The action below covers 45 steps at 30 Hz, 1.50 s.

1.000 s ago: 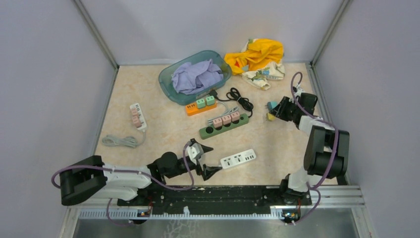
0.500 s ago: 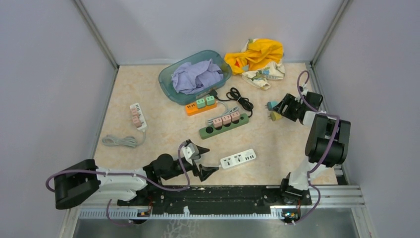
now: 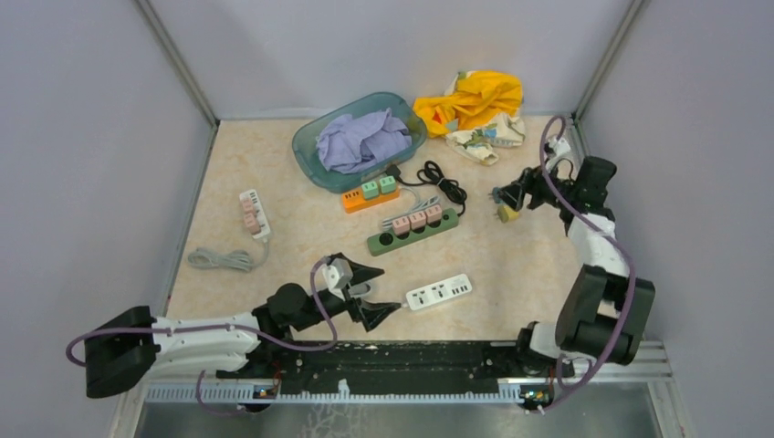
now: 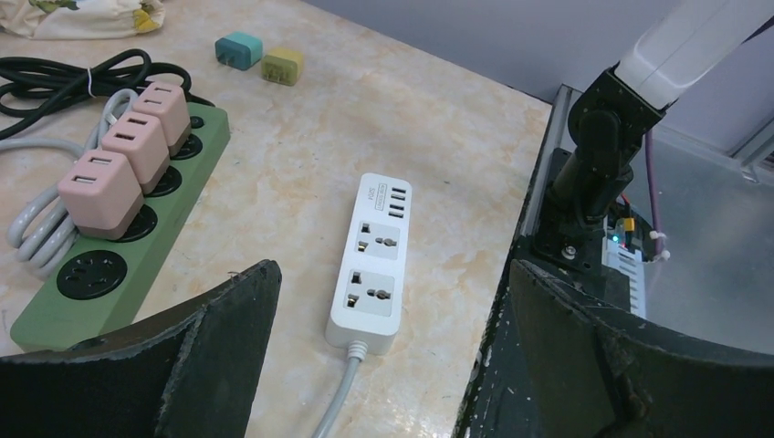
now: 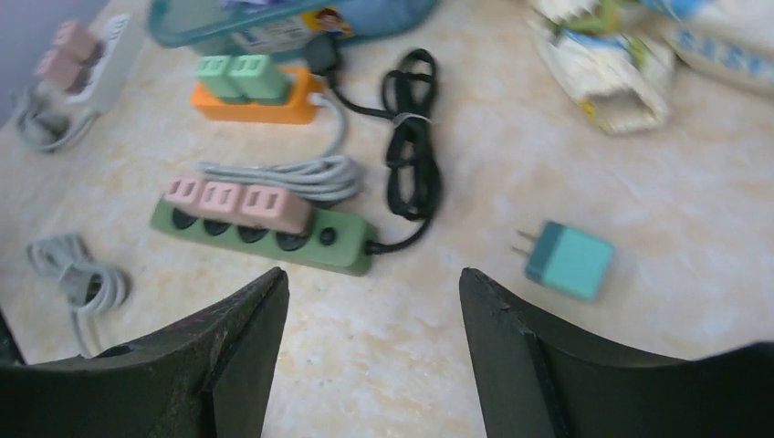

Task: Pull the plug off the socket
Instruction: Place the plug at the center of the board, then pick up the socket from the center of the board.

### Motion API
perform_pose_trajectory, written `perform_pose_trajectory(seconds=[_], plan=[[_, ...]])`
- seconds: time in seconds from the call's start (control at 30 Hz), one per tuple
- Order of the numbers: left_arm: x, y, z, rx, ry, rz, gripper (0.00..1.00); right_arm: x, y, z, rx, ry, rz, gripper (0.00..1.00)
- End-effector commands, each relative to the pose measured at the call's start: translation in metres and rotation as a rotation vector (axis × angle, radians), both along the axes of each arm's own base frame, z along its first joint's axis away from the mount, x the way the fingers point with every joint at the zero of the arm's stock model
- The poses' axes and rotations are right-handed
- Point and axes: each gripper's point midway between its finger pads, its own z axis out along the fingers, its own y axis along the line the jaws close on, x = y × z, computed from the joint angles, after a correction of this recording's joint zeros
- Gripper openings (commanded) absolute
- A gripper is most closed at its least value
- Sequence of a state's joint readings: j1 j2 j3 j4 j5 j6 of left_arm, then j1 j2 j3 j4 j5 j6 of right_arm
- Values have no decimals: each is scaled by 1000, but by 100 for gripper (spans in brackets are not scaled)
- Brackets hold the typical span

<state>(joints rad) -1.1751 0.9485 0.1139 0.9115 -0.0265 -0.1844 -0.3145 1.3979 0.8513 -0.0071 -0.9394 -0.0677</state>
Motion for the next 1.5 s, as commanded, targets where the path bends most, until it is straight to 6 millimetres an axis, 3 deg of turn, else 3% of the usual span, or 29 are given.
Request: perform_pose_trajectory(seconds=[0.0,0.13,0.27,0.37,0.47,0.57,0.77,0.93,1.1,1.47], plan=[[7,0,16,-15,62,39,100,-56,64,48,-76,-302,456,69],[13,-1,25,-10,136,71,100,-121,120,33,-317,-471,797,82],[17,-2,30,-10,196,97,100,-177,155,2,-391,-647,1056,96],[20,-1,29,-11,233,124,100,-203,171,-19,-353,-636,1174,98],[27,2,22,1,257,171,100,-218,182,-47,-421,-601,1271,99],[35,7,14,33,276,232,100,-217,190,-66,-503,-582,1301,99],[49,29,-22,206,312,379,100,-216,202,-91,-610,-519,1331,97],[52,45,-44,297,321,440,100,-210,209,-110,-699,-457,1320,93],[57,53,-46,312,288,477,99,-213,212,-127,-751,-384,1357,81],[70,62,-29,219,175,531,96,-217,214,-133,-749,-332,1381,54]])
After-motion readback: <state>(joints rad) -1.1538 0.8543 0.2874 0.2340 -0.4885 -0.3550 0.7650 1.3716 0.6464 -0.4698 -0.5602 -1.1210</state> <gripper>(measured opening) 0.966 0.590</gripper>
